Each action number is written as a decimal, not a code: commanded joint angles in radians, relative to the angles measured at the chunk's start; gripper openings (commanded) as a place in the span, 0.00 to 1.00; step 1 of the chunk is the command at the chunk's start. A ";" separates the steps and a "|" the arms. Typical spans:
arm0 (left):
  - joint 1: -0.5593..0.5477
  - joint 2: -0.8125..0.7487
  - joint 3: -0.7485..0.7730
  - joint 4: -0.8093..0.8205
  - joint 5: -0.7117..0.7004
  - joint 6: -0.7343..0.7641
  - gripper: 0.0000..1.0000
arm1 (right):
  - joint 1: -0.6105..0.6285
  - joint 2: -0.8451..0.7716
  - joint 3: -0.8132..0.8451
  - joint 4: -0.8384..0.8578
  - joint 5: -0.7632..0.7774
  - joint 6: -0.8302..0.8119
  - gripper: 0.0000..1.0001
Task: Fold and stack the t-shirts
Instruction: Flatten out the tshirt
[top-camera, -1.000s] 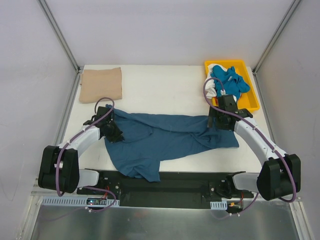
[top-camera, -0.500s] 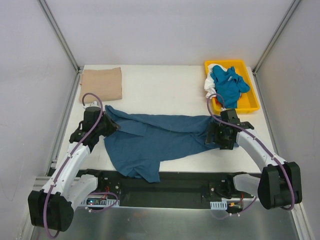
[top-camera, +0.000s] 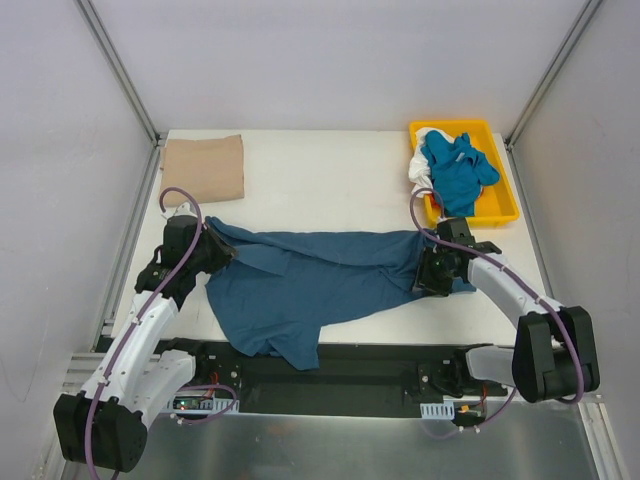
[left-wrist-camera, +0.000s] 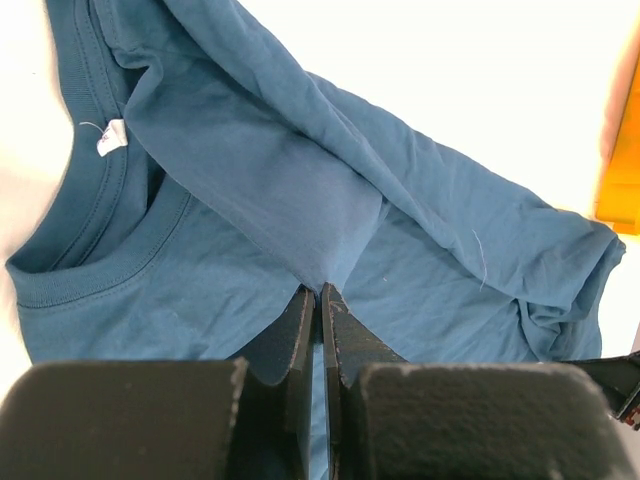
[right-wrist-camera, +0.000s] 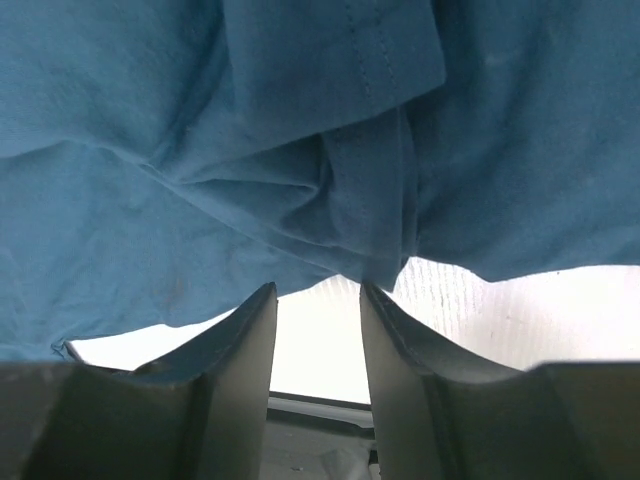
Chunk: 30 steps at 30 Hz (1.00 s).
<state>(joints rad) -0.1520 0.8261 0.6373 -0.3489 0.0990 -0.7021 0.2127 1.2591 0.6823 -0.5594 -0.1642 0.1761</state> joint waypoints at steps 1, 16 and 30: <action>-0.011 -0.021 0.009 0.002 -0.013 0.009 0.00 | -0.004 0.017 0.019 0.026 -0.015 0.003 0.44; -0.009 -0.025 0.010 -0.004 -0.010 0.009 0.00 | -0.004 0.102 0.037 0.012 0.155 0.029 0.49; -0.009 -0.039 0.015 -0.012 -0.022 0.013 0.00 | 0.024 0.002 0.054 0.064 0.230 0.027 0.01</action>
<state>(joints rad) -0.1520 0.8143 0.6373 -0.3500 0.0982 -0.7021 0.2249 1.3701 0.6979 -0.5053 0.0021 0.2203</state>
